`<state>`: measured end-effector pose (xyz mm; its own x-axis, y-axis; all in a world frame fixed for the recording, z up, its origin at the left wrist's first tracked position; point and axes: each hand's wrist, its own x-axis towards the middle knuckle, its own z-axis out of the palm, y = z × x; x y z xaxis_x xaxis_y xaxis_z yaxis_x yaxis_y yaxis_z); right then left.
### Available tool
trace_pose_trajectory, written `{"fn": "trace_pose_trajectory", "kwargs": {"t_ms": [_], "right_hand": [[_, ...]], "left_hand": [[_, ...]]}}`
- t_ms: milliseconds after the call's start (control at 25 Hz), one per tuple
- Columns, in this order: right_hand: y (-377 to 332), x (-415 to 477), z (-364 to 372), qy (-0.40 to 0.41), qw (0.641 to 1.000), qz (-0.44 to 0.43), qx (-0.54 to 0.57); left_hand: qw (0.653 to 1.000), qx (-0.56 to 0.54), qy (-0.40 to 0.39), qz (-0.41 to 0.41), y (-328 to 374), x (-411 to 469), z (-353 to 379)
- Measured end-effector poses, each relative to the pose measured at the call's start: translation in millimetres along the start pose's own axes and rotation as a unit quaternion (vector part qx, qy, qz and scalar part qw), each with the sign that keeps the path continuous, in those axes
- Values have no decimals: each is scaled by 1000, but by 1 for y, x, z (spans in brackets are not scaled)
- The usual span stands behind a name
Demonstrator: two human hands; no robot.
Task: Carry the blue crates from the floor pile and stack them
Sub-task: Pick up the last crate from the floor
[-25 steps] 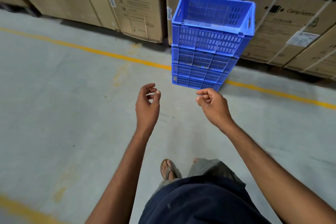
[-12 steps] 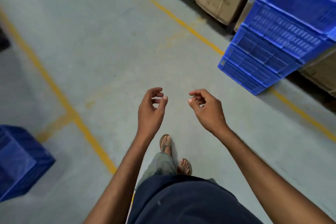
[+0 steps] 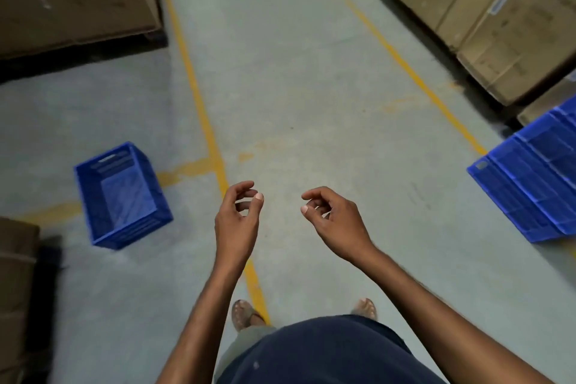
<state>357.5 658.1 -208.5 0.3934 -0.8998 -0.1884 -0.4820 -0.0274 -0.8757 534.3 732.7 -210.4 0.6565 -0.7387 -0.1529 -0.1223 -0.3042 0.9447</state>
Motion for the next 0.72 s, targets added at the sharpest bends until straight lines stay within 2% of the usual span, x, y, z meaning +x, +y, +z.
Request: {"fn": "trace_pose_trajectory", "kwargs": {"t_ms": [160, 280, 480, 720], "right_hand": [[-70, 24, 126, -57, 998, -25, 11], [-115, 41, 196, -88, 995, -49, 7], [-165, 82, 294, -150, 986, -69, -23], [-183, 168, 434, -201, 976, -53, -70]], "left_hand": [[996, 2, 78, -33, -42, 29, -140], [989, -12, 135, -62, -66, 44, -219], [965, -58, 224, -124, -110, 83, -307], [927, -90, 293, -216, -182, 173, -396]]}}
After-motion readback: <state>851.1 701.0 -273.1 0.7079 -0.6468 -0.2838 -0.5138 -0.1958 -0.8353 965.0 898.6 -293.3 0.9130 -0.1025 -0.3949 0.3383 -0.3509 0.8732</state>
